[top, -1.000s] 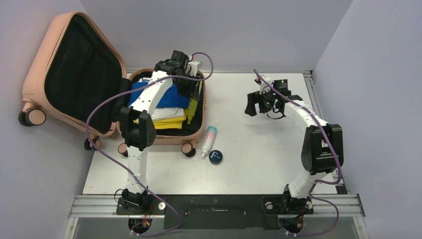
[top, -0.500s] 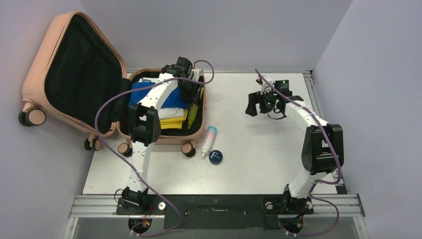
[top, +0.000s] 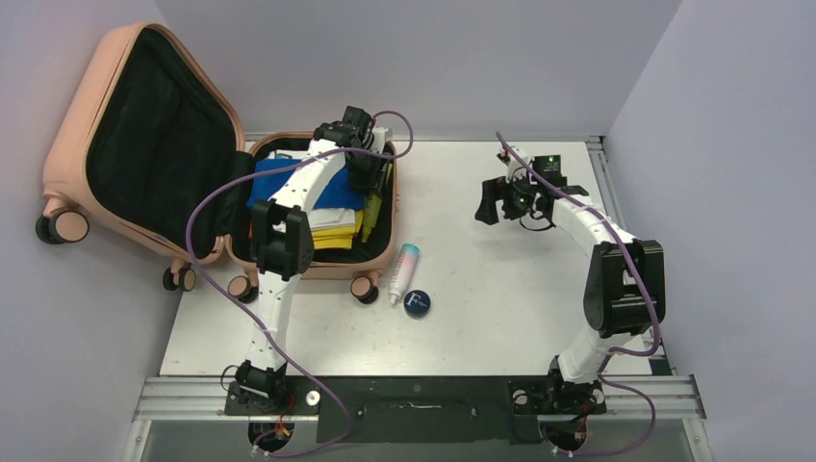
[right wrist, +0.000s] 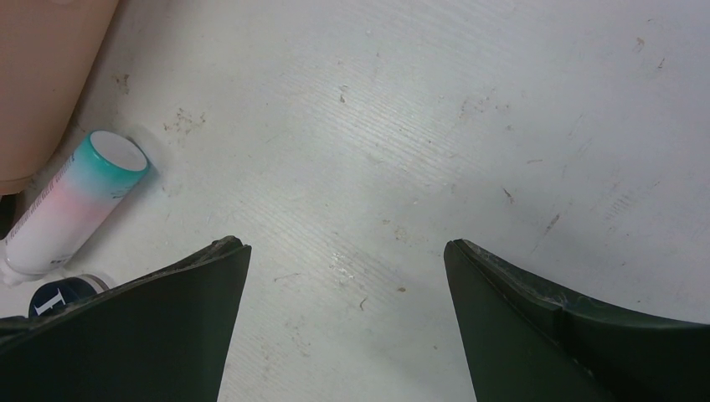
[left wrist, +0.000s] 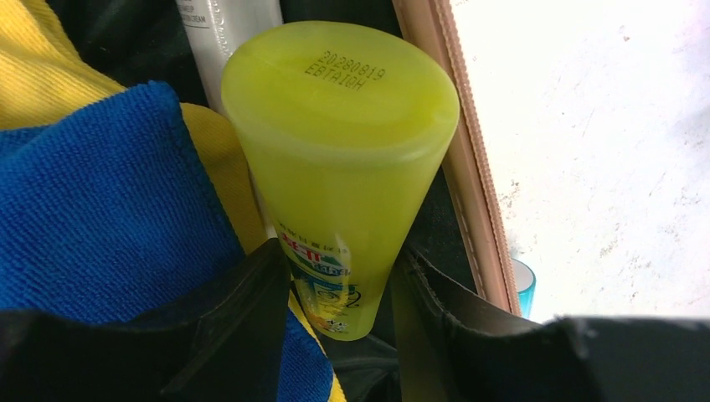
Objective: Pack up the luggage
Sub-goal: Place the makeup in the luggage, then pick up the makeup from the center of the board.
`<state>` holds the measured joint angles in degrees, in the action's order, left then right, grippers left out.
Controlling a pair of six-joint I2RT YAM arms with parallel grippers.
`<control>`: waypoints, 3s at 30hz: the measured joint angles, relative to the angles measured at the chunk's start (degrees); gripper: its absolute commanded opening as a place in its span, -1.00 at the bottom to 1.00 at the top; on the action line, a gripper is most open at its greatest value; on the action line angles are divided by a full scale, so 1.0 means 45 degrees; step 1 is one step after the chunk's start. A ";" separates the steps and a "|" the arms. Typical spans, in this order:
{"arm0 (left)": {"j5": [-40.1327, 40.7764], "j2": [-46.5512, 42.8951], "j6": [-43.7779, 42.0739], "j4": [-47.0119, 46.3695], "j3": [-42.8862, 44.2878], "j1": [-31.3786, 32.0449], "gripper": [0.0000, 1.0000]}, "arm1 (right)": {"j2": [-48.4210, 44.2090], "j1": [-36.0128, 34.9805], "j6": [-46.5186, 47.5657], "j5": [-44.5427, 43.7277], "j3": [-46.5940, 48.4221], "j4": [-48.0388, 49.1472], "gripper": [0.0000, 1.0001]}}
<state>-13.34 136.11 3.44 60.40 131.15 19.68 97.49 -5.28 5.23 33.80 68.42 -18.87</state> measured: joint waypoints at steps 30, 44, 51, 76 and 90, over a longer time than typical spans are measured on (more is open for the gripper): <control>0.0243 -0.0102 0.0738 -0.1229 0.0117 -0.0073 0.85 | 0.0000 0.0180 -0.0146 0.0350 -0.0010 0.0092 0.79; -0.0126 -0.4687 0.1103 -0.2705 -0.2147 -0.0121 0.92 | -0.0049 0.0189 -0.0131 0.0559 -0.0544 0.0505 0.79; 0.0690 -0.7732 0.0670 -0.4818 -0.5328 -0.0073 0.92 | -0.1229 0.0189 -0.0481 0.0918 -0.1583 0.1297 0.79; 0.0967 -1.2983 -0.4478 -0.9578 -1.3367 0.0913 0.92 | -0.5367 -0.0165 0.0947 -0.1481 -0.0947 0.1413 0.79; -0.1423 -1.3182 -0.8568 -0.6742 -1.4163 0.3745 0.92 | -0.6479 -0.0515 0.2914 0.2982 -0.3259 0.1593 0.79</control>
<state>-19.75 76.79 -35.11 30.06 67.42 36.53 68.34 -7.60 18.35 47.22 53.76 -11.70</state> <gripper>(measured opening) 0.963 0.898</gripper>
